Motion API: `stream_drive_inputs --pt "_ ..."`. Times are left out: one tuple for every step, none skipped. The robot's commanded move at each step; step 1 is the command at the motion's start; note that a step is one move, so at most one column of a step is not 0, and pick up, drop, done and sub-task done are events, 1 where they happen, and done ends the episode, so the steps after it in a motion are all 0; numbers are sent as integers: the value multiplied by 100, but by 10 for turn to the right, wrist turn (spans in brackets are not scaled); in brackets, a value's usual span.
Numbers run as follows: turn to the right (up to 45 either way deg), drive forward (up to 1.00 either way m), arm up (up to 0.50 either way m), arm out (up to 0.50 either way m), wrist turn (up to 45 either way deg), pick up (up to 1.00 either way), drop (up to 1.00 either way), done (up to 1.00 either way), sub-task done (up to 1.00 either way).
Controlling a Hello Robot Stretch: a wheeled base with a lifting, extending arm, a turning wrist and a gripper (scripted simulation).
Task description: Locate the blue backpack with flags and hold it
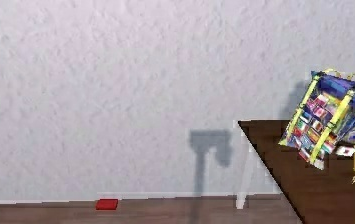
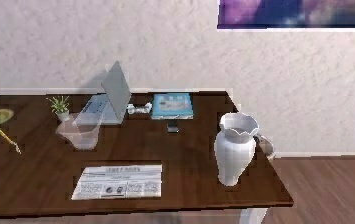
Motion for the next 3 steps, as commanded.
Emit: stream_drive_inputs --pt "90 0 0 0 0 0 0 0 0" --pt "0 95 0 0 0 0 0 0 0" --pt "0 0 50 0 0 0 0 0 0"
